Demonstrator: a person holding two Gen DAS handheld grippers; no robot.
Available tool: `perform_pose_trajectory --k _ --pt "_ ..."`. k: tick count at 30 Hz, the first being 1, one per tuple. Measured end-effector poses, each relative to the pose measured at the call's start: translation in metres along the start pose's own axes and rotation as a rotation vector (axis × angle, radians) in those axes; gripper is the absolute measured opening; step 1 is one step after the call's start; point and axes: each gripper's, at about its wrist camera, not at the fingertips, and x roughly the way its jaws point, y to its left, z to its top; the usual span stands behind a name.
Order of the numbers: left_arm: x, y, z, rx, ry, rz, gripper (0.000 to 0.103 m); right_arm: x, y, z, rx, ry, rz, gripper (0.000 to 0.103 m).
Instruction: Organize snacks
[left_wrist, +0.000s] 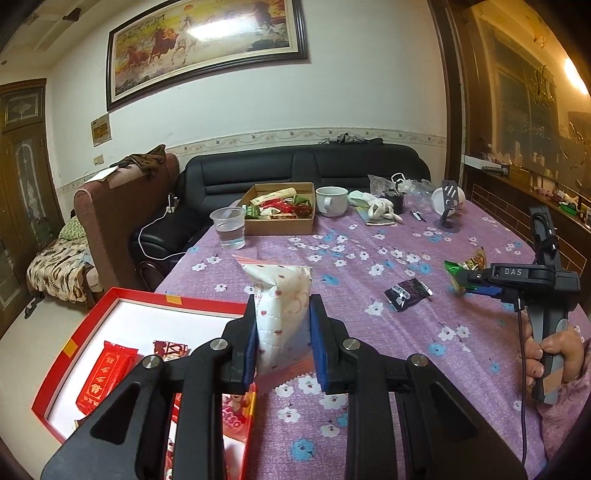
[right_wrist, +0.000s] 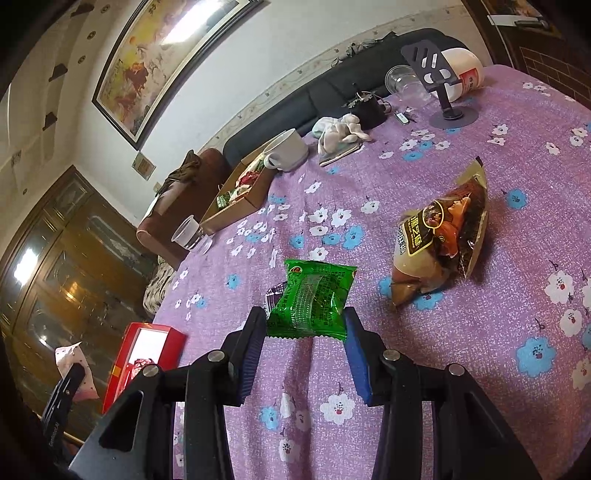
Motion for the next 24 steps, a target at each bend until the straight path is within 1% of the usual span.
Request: perform_pose_trajectory --k 7,11,16,24 --pt "0.000 0.012 -0.002 -0.019 0.003 0.007 0.022 -0.001 0.000 0.000 -0.005 -0.009 -0.007 0.043" --pt "0.000 0.019 -0.003 -0.026 0.003 0.013 0.022 -0.005 0.003 0.000 -0.008 -0.023 0.011 0.043" --pt "0.000 0.029 -0.005 -0.035 0.008 0.017 0.022 -0.012 0.010 0.000 -0.008 -0.034 0.053 0.043" --pt "-0.003 0.048 -0.007 -0.061 0.004 0.024 0.022 -0.015 0.042 -0.007 -0.009 -0.023 0.162 0.043"
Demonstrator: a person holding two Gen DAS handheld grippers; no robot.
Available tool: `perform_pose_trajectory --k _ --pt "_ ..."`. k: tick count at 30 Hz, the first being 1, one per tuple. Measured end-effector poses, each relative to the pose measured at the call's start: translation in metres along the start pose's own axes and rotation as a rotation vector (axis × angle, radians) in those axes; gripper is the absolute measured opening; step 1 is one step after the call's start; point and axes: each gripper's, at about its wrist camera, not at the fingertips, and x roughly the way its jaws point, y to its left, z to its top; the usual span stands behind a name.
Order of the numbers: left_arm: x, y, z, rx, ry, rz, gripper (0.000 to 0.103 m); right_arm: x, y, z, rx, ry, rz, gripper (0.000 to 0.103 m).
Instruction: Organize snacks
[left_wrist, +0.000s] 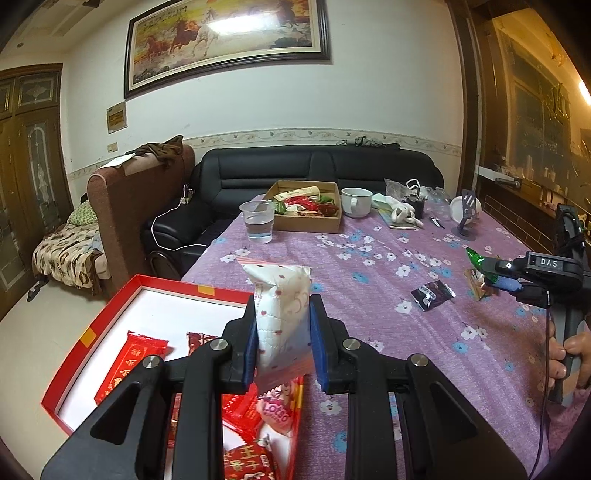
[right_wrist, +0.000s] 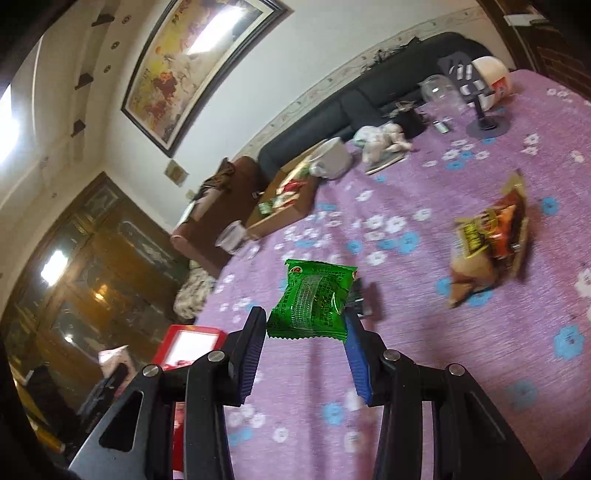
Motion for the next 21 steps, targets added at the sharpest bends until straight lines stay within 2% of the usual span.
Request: perform_pose_trajectory --k 9,21 --pt "-0.007 0.026 -0.005 -0.041 -0.009 0.009 0.022 0.034 0.058 -0.020 -0.036 0.076 0.104 0.043" --pt "-0.015 0.084 -0.023 -0.131 -0.003 0.060 0.022 0.090 0.145 -0.057 -0.118 0.205 0.224 0.043"
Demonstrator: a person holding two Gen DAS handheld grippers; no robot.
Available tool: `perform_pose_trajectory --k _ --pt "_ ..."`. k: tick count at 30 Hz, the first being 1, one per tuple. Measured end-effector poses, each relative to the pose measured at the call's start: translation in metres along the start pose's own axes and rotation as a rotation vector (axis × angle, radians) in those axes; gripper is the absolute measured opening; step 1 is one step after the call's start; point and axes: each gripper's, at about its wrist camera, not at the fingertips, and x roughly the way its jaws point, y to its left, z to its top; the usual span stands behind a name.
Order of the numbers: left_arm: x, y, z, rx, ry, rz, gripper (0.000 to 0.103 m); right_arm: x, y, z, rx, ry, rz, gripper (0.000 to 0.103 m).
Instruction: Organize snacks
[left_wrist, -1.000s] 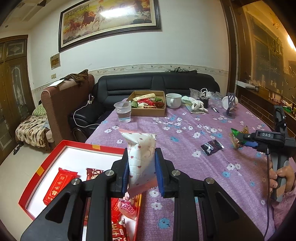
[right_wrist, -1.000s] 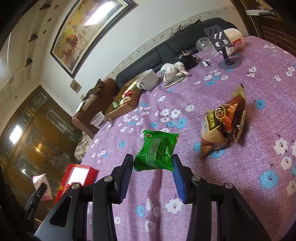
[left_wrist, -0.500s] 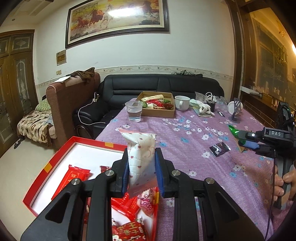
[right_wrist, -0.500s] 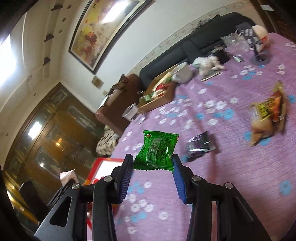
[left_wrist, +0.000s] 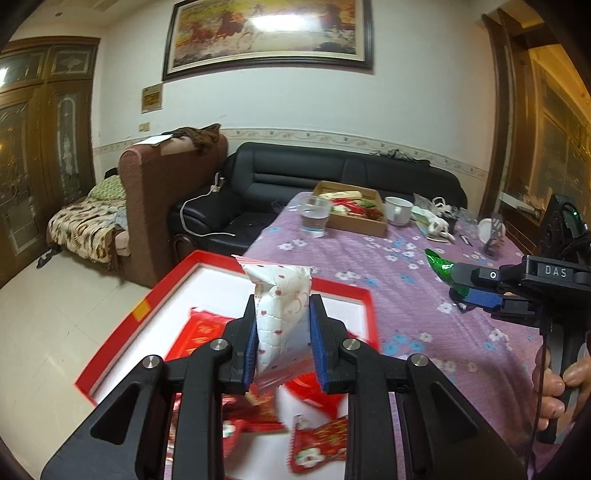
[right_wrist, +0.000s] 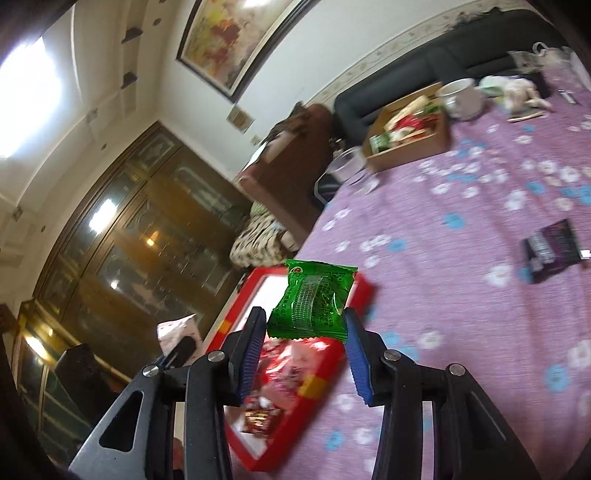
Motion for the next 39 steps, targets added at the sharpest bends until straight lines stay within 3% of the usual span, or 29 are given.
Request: perform_pose_trajectory --k 7,17,26,39 --pt "0.007 0.025 -0.003 -0.027 0.012 0.042 0.022 0.054 0.039 -0.011 -0.044 0.085 0.053 0.043" --pt "0.023 0.044 -0.001 -0.035 0.025 0.075 0.022 0.107 0.051 -0.020 -0.043 0.164 0.097 0.043" --pt "0.036 0.048 -0.002 -0.030 0.044 0.090 0.022 0.123 0.042 -0.016 0.012 0.184 0.145 0.044" --pt "0.041 0.046 -0.005 -0.033 0.064 0.133 0.023 0.123 0.043 -0.019 -0.024 0.175 0.132 0.044"
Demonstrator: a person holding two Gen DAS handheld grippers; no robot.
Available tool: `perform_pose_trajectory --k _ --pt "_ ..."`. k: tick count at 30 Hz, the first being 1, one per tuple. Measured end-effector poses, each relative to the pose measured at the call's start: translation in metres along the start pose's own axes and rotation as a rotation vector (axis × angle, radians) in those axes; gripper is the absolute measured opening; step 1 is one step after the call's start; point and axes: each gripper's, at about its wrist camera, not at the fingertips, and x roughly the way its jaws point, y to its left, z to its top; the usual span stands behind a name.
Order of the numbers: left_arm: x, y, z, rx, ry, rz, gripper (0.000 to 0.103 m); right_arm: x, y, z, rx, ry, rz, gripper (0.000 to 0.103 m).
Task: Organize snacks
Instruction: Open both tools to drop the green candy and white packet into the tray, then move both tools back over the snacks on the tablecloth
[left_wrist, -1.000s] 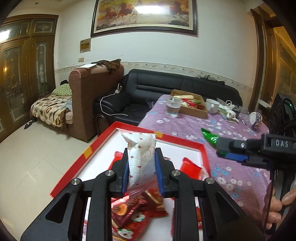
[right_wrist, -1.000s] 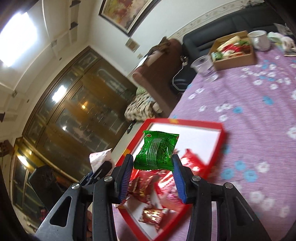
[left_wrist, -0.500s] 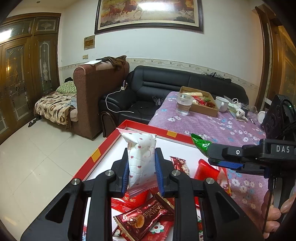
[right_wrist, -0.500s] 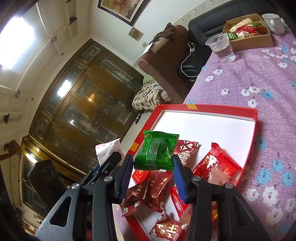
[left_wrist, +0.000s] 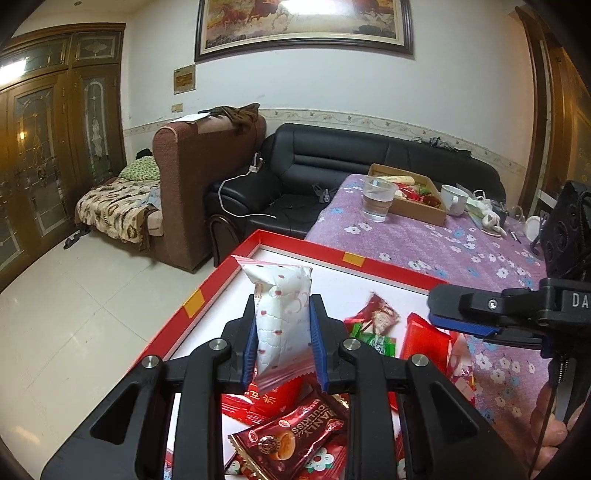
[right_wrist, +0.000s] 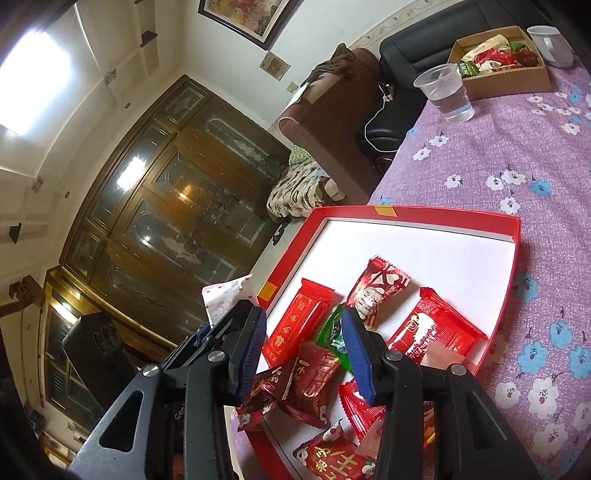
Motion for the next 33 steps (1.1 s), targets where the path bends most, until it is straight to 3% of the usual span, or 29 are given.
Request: perform_pose_trajectory --k 2,5,6,10,13,15,24,29,33 --pt "0.000 -0.001 0.001 -0.002 0.004 0.013 0.026 -0.003 -0.001 0.001 0.005 -0.006 0.002 0.044" --pt "0.000 -0.002 0.001 -0.001 0.007 0.022 0.052 -0.009 -0.004 0.001 0.014 -0.017 -0.001 0.045" --pt "-0.002 -0.003 0.000 0.002 0.001 0.027 0.056 -0.010 -0.006 0.001 0.019 -0.020 -0.004 0.045" --pt "-0.006 -0.010 0.002 0.027 -0.013 0.044 0.058 -0.016 -0.016 0.003 0.054 -0.030 -0.003 0.048" --pt "-0.008 -0.012 0.002 0.025 -0.014 0.044 0.066 -0.024 -0.022 0.005 0.078 -0.047 -0.003 0.049" --pt "-0.010 -0.014 0.003 0.019 -0.022 0.042 0.076 -0.034 -0.028 0.007 0.091 -0.067 -0.007 0.052" --pt "-0.014 -0.057 0.002 0.078 -0.021 -0.007 0.076 -0.081 -0.052 0.013 0.148 -0.142 -0.038 0.058" --pt "-0.022 -0.104 -0.008 0.167 -0.015 -0.067 0.076 -0.112 -0.063 0.016 0.144 -0.202 -0.100 0.069" --pt "-0.028 -0.141 -0.019 0.269 0.006 -0.112 0.076 -0.133 -0.074 0.018 0.182 -0.236 -0.163 0.070"
